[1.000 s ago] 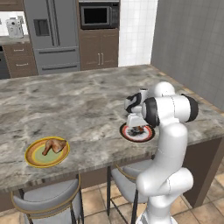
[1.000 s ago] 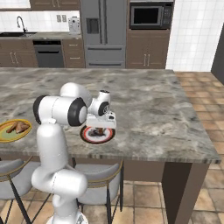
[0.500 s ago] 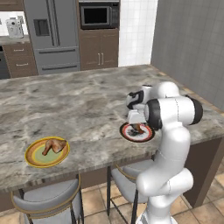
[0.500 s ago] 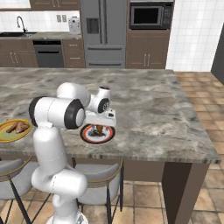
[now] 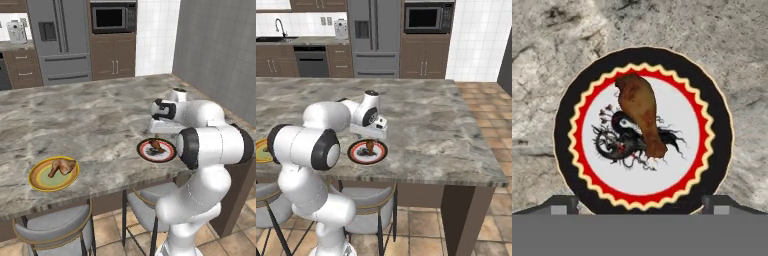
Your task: Take the chicken drumsticks from the pan and place one on each plate on the dining counter.
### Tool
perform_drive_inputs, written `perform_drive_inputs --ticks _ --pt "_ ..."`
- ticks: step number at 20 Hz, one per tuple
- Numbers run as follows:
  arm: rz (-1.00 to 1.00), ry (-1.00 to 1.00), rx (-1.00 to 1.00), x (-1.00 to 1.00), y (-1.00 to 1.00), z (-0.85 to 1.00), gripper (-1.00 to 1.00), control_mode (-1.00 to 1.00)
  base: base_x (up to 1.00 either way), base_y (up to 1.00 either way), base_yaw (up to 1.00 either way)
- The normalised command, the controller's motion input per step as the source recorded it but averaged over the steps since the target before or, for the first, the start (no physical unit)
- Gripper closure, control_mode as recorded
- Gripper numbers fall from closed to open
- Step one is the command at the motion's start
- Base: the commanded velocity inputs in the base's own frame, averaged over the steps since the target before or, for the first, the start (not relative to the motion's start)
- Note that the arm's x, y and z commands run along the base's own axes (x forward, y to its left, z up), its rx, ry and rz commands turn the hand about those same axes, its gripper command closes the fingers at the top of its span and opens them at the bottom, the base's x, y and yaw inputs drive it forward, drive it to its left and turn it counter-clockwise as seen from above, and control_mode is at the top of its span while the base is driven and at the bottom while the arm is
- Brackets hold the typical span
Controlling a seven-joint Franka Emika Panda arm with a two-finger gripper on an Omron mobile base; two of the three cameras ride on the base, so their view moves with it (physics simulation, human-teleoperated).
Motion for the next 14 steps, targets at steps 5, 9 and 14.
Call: perform_drive_inputs --ticks 5,9,14 --pt "-0.13 -0.34 -0.04 -0.95 0.01 0.41 -1.00 -1.00 0.00 0.00 0.00" --pt "-0.03 -0.35 -0.09 -0.98 0.00 0.34 -1.00 -1.00 0.00 0.00 0.00" --pt "0.00 -0.26 -0.04 -0.90 0.05 0.51 -1.00 -1.00 0.00 0.00 0.00"
